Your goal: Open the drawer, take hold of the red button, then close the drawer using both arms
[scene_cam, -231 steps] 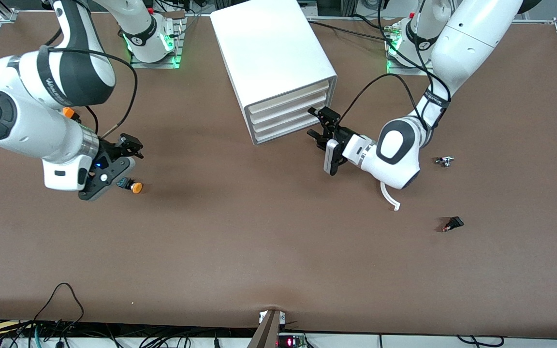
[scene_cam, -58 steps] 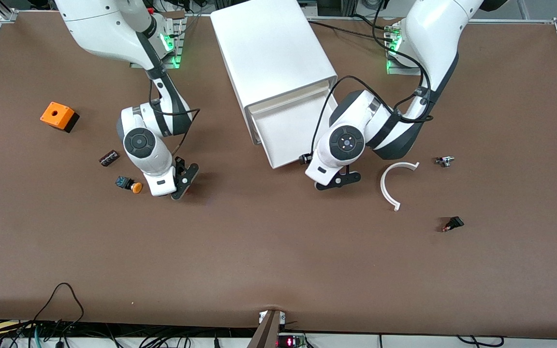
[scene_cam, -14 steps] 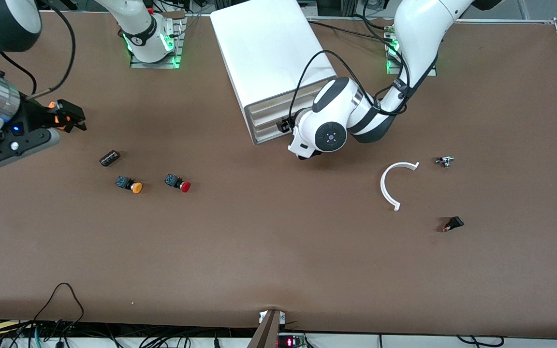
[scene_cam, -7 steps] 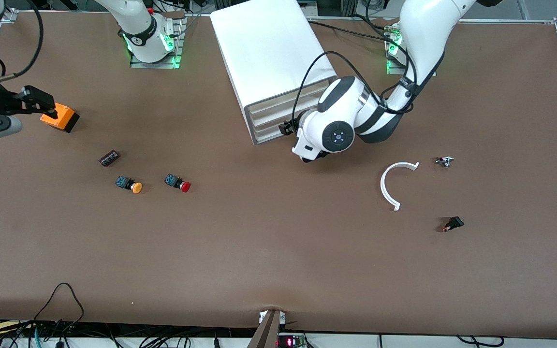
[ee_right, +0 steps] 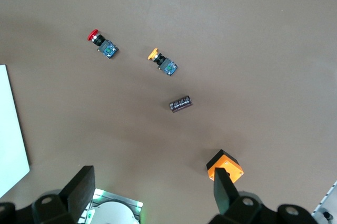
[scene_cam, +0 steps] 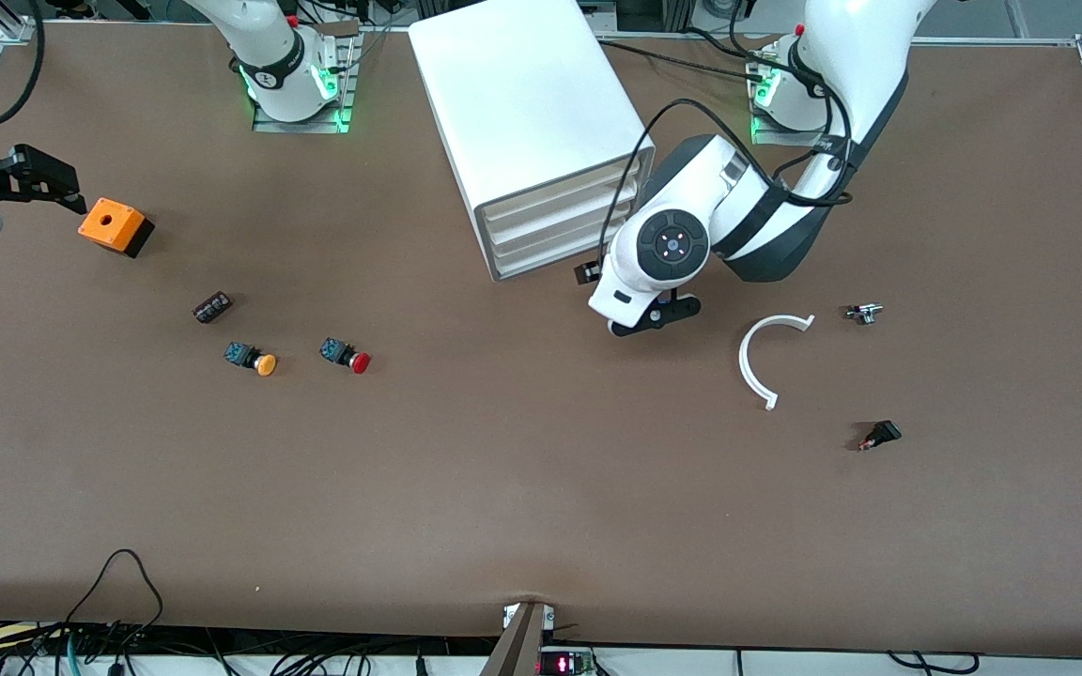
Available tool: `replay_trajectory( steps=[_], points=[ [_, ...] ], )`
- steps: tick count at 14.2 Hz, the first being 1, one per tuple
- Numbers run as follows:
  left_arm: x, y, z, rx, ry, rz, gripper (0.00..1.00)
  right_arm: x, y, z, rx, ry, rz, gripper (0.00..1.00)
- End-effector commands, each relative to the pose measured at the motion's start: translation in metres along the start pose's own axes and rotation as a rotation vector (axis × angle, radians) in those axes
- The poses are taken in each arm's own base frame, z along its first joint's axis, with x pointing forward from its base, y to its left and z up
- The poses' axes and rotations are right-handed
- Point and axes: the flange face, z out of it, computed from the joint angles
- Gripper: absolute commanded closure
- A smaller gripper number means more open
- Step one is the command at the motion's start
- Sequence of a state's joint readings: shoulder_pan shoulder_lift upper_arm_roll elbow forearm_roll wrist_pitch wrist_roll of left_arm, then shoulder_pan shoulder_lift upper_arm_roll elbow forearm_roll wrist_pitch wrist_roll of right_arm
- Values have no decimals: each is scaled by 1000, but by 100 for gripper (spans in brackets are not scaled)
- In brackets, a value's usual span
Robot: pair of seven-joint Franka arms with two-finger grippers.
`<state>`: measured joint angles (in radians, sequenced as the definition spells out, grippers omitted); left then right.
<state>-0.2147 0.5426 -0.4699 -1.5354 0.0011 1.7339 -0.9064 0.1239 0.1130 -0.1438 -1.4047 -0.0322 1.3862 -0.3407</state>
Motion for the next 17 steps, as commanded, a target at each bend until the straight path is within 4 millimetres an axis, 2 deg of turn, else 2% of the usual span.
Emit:
replay_trajectory(
  steps=[1,3,4,7,9,10,12,14,17],
  points=[
    [8,-37,-35,58,47,127,0,-6,-4,-11,-6,20,-8,0],
    [12,-65,-67,100,97,257,0,-12,-2,-24,-25,66,-3,0],
    [5,-73,-87,118,138,311,0,-18,-2,-30,-30,78,-2,0],
    [-14,-95,-145,125,241,365,0,-27,-5,-30,-21,56,-63,0],
    [-44,-115,-184,133,311,415,0,-28,-5,-30,-15,54,-63,0],
    [-59,-123,-196,133,334,418,0,-28,-4,-30,-14,59,-61,0],
    [-71,-165,-212,101,345,441,0,-28,-1,-30,-14,69,-52,0],
    [-60,-224,-229,65,341,519,0,-37,4,-34,-13,83,-40,0],
    [-42,-281,-242,39,354,455,0,-46,8,-31,-13,100,-32,0]
  ],
)
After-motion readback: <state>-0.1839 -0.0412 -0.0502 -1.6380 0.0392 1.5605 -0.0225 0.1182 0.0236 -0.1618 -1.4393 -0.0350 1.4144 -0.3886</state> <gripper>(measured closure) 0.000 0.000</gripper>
